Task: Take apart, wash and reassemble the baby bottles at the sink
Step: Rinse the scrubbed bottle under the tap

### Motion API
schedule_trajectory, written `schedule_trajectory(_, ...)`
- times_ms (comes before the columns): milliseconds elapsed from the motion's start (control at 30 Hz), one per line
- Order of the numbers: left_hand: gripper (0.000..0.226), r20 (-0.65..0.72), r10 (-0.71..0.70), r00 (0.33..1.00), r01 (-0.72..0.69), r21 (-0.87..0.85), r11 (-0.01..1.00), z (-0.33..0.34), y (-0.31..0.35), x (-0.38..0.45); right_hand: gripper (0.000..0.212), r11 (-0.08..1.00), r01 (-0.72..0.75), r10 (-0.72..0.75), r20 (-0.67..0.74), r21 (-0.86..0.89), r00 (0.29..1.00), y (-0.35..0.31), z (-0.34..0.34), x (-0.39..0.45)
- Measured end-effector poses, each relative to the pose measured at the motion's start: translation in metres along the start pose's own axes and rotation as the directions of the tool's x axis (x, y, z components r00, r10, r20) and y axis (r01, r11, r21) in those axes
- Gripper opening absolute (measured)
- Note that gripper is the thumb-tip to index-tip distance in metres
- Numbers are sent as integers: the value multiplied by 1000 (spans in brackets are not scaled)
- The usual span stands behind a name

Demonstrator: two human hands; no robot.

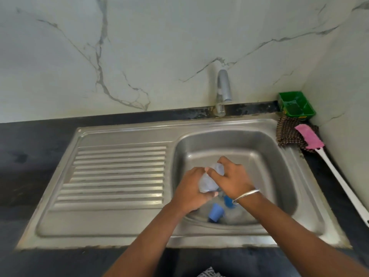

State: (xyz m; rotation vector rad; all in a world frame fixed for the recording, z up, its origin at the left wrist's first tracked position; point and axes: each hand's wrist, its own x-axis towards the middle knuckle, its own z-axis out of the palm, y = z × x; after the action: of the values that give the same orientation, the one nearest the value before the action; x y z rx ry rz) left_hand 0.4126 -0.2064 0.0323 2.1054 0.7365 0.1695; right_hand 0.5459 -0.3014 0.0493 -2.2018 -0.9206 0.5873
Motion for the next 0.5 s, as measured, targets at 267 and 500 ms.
schedule_trajectory(267, 51, -193, 14, 981, 3, 91, 996, -108, -83, -71, 65, 975, 220, -223, 130, 39, 966, -108, 104, -23)
schedule_trajectory(500, 58, -460, -286, 841, 226, -182, 957, -172, -172, -147, 70, 977, 204, -213, 174, 68, 961, -115, 157, -31)
